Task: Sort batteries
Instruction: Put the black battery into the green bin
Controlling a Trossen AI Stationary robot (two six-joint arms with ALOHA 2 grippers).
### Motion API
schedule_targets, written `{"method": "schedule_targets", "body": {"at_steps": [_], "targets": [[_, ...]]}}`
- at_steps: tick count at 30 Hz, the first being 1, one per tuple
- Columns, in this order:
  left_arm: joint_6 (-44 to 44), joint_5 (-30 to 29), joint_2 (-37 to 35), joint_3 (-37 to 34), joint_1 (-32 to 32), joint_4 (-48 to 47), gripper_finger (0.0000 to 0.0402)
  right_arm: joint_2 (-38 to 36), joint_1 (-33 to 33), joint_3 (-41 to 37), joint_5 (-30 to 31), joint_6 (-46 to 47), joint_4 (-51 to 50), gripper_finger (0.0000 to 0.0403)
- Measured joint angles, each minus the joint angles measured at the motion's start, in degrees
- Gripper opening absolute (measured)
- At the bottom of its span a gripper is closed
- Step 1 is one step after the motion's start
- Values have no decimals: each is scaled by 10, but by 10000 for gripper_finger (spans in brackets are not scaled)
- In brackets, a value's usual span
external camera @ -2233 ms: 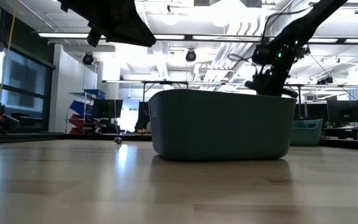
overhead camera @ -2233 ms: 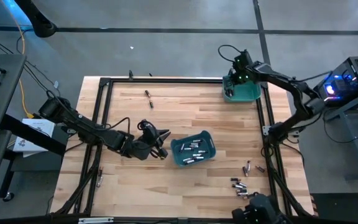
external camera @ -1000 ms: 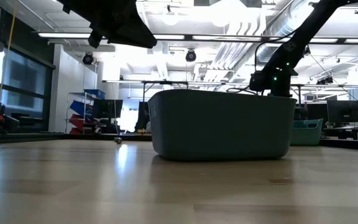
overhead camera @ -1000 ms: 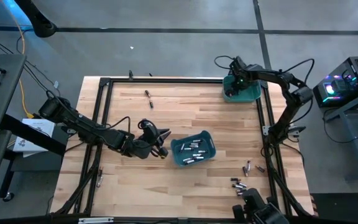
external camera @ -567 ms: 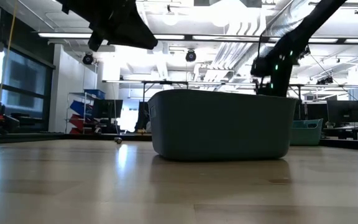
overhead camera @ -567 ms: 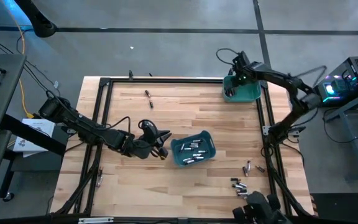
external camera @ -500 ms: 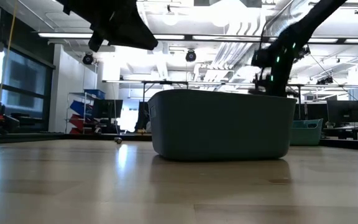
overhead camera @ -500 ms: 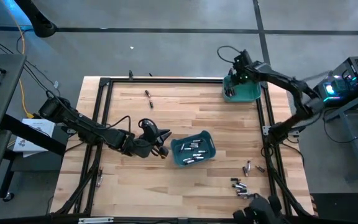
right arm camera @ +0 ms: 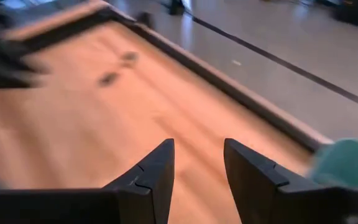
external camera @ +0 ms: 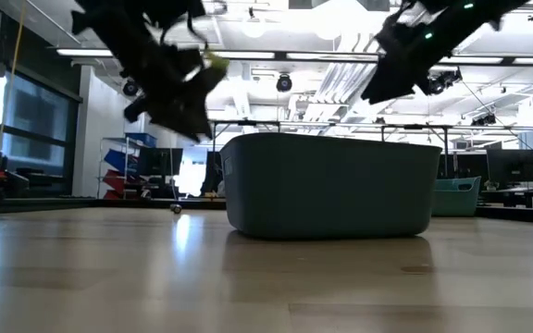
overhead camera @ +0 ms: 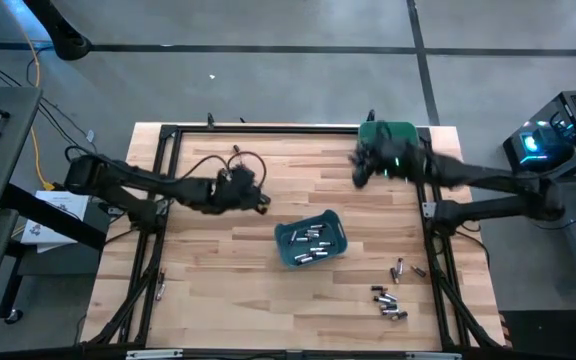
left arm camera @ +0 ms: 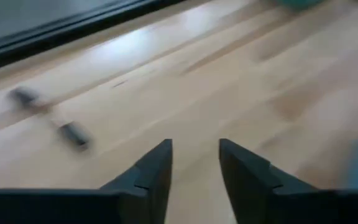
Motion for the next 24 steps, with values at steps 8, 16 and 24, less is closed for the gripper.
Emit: {"method": "schedule_targets", "body": {"at_steps": [8, 16, 24], "targets": [[-103, 34, 27, 0, 107, -105, 219, -14, 231, -125, 135, 69, 204, 133], [-81, 79, 104, 0, 205, -53, 229, 22, 346, -135, 272, 111, 235, 133], [-44, 93, 172, 0, 249, 28, 221, 31, 372, -135, 290, 119, 240, 133]]}}
